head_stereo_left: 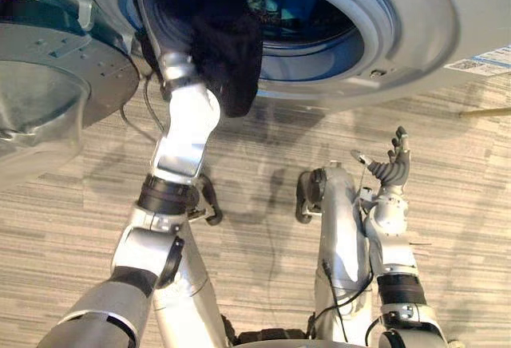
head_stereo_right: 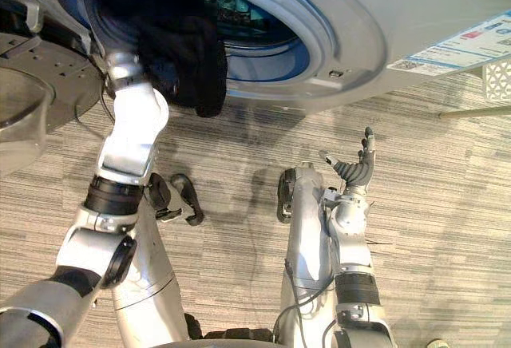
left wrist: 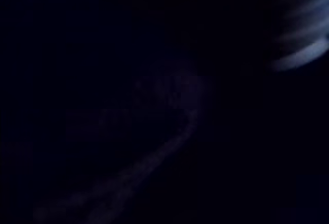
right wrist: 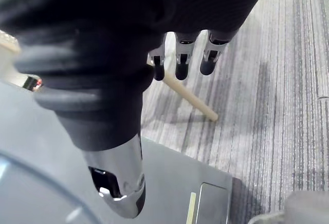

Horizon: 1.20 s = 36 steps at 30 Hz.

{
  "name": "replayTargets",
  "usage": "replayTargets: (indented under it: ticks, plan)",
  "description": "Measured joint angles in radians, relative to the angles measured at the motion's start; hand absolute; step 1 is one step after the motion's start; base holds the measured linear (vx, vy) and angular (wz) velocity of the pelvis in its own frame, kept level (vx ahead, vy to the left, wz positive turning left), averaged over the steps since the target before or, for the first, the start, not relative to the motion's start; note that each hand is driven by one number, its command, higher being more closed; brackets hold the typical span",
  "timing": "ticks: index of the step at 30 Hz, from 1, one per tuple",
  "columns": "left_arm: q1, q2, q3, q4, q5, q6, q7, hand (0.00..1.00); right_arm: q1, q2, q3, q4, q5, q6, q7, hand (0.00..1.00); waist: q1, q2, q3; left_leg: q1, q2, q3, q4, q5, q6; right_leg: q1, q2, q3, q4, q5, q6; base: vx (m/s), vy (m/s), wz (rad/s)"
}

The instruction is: Pick up the laundry basket with both hands and put the clothes into the washing machine.

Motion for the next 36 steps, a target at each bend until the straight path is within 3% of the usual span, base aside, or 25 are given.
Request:
replayTargets:
  ticks: [6,10,11,16,19,25,28,36]
  plan:
    - [-0.281,0.121,-0.03,0.184,0.014,0.002,-0.005,1.0,-0.001,0.003,0.014,0.128,-0.001,0.035,0.0,0.0,-0.014,-0.009,0.028,-0.052,0.037,0.001,0.024,-0.002,0.0,-0.067,0.047,0.012,-0.003,0.03,0.007,0.03,-0.015,-0.23]
    - [-0.358,0.143,-0.02,0.272,0.04,0.01,-0.003,1.0,-0.013,-0.001,0.062,0.141,-0.001,0.021,0.0,0.0,-0.027,-0.008,0.04,-0.083,0.073,-0.003,0.031,-0.01,0.0,-0.099,0.08,0.008,-0.028,0.062,0.012,0.01,0.008,-0.39]
    - [-0.374,0.143,-0.02,0.308,0.047,0.016,-0.002,0.0,-0.017,-0.002,0.071,0.154,-0.001,0.013,-0.001,0.0,-0.031,-0.008,0.04,-0.093,0.08,-0.003,0.031,-0.01,0.0,-0.108,0.086,0.006,-0.035,0.072,0.011,0.02,0.005,-0.26]
    - [-0.389,0.153,-0.013,0.399,0.072,0.067,0.021,0.0,-0.026,-0.015,0.103,0.183,-0.001,-0.017,-0.022,0.0,-0.039,-0.003,0.043,-0.113,0.089,-0.004,0.033,-0.01,0.002,-0.131,0.097,0.007,-0.047,0.086,0.018,0.03,0.004,-0.11]
    - [-0.448,0.156,-0.022,0.453,0.11,0.079,0.01,0.0,-0.025,-0.03,0.109,0.192,0.0,-0.031,-0.038,0.0,-0.026,0.006,0.048,-0.138,0.087,-0.014,0.036,-0.01,0.002,-0.144,0.094,-0.003,-0.054,0.09,0.02,0.03,0.015,-0.04]
    - [-0.5,0.174,-0.069,0.51,0.229,0.077,-0.206,0.0,-0.025,-0.05,0.109,0.194,0.0,-0.029,-0.016,0.0,-0.018,0.012,0.052,-0.142,0.065,-0.015,0.03,-0.009,0.002,-0.146,0.061,-0.016,-0.05,0.09,0.019,0.04,0.009,0.08]
    - [-0.5,0.17,-0.083,0.531,0.246,0.074,-0.266,0.0,-0.025,-0.057,0.109,0.194,0.012,-0.028,0.008,0.0,-0.014,0.013,0.052,-0.142,0.052,-0.012,0.026,-0.009,0.002,-0.145,0.048,-0.014,-0.05,0.09,0.019,0.04,0.008,0.11]
    - [-0.493,0.167,-0.082,0.516,0.245,0.06,-0.286,0.0,-0.014,-0.071,0.084,0.198,0.034,-0.026,0.026,0.0,0.002,0.02,0.05,-0.125,0.016,-0.002,-0.009,0.013,0.008,-0.128,0.014,-0.016,-0.061,0.085,0.01,0.04,-0.003,0.14]
